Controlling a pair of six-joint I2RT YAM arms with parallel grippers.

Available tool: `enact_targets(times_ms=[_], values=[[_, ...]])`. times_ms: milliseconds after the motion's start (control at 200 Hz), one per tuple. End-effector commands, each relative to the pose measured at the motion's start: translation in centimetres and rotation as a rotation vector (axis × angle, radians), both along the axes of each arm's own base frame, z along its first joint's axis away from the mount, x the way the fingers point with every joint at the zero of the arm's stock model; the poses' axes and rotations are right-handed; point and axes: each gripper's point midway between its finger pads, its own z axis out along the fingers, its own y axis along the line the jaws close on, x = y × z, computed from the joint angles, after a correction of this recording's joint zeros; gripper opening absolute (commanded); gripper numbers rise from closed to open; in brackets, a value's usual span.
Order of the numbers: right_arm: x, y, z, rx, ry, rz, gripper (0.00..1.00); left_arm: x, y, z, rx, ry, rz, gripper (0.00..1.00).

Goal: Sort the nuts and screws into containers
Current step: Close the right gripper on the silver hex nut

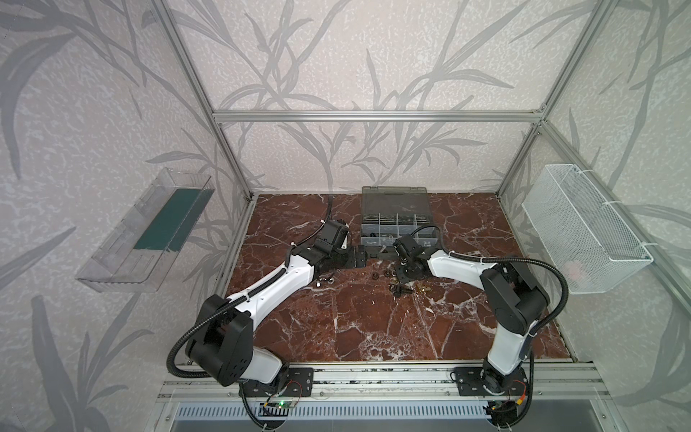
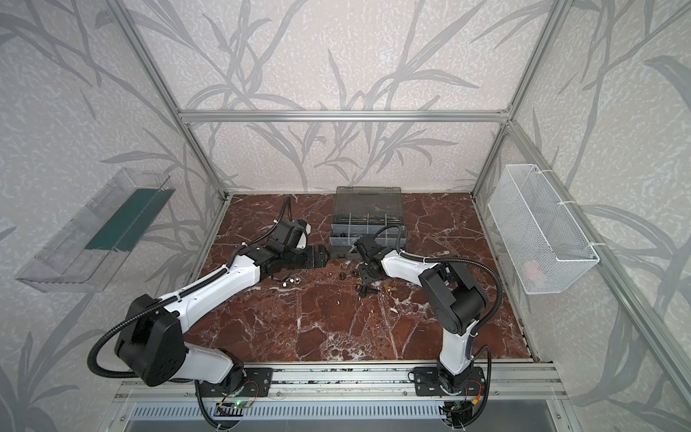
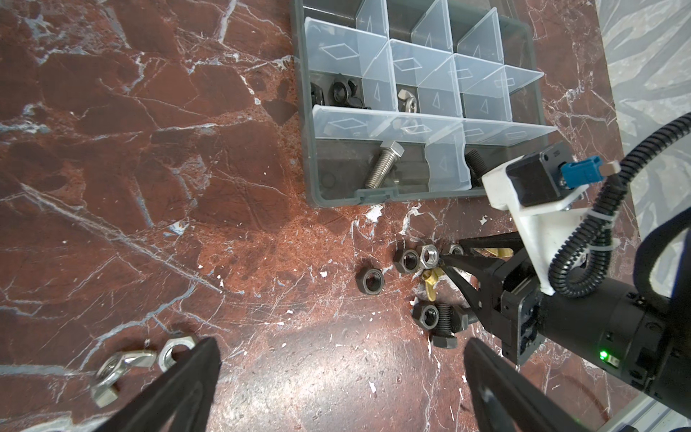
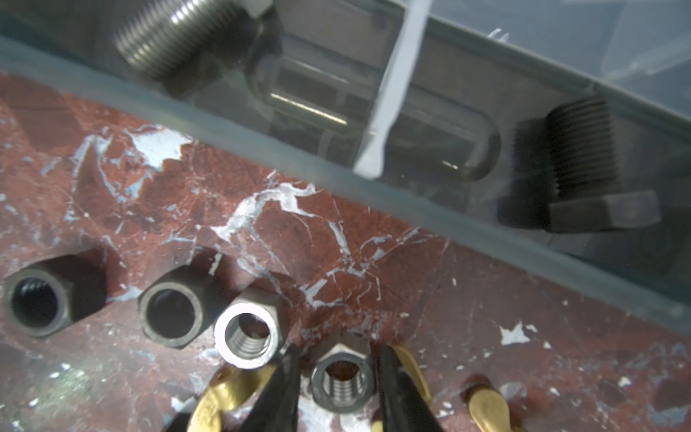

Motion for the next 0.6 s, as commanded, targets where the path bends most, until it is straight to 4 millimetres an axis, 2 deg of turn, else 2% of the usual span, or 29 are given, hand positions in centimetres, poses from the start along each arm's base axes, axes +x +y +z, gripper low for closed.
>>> enact_targets(times_ms=[0, 335, 595], values=[[0.0, -0.3, -0.4, -0.020, 0.015, -0.002, 0.33, 0.7, -0.5, 1.2, -0.025, -0.027, 0.004, 1.00], [-0.2, -0.6, -0.1, -0.025, 0.014, -0.004, 0.23, 0.5, -0.7, 1.4, -0.042, -0.026, -0.002, 0.99], [0.5, -0.1, 3.3, 0.011, -0.032, 0.002, 0.20, 0.6, -1.0, 2.5, -0.067, -0.053, -0.009, 0.99]])
